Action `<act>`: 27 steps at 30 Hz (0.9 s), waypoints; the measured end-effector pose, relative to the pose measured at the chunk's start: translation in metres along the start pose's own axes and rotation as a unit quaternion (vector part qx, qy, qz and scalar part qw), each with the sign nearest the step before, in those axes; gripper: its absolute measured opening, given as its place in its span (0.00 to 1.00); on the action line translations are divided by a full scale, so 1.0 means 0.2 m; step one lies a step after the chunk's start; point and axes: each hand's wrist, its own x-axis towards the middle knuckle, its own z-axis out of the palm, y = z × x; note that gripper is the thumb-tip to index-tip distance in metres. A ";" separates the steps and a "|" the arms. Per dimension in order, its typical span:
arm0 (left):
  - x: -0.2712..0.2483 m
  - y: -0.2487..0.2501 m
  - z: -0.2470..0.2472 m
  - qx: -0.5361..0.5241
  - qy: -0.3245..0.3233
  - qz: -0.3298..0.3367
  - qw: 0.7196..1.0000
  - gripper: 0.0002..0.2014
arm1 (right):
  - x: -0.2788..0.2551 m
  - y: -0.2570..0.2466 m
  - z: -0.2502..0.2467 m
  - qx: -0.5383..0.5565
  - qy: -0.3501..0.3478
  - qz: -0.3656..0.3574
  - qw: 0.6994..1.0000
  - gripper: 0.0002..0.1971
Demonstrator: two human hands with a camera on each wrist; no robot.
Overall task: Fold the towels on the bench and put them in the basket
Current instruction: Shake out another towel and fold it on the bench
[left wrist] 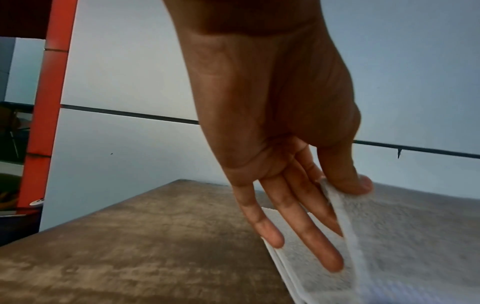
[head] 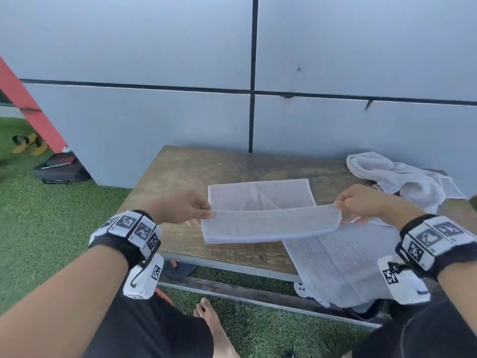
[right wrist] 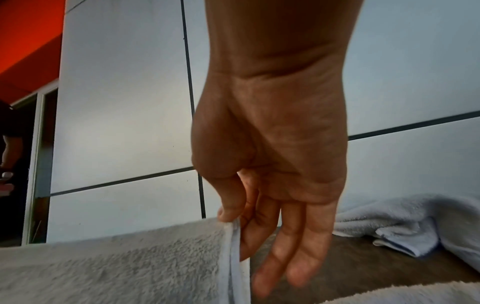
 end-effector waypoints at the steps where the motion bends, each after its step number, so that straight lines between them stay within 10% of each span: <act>1: -0.01 0.00 0.01 -0.001 -0.013 -0.004 1.000 0.08 | -0.01 0.00 0.01 -0.004 -0.019 0.006 1.000 0.10; 13: 0.20 -0.09 0.01 -0.044 0.179 -0.084 0.979 0.08 | 0.32 -0.16 0.07 -0.049 0.153 -0.094 0.983 0.13; 27: 0.51 -0.18 0.10 -0.009 0.273 -0.138 0.952 0.11 | 0.70 -0.20 0.22 -0.077 0.166 -0.046 0.982 0.11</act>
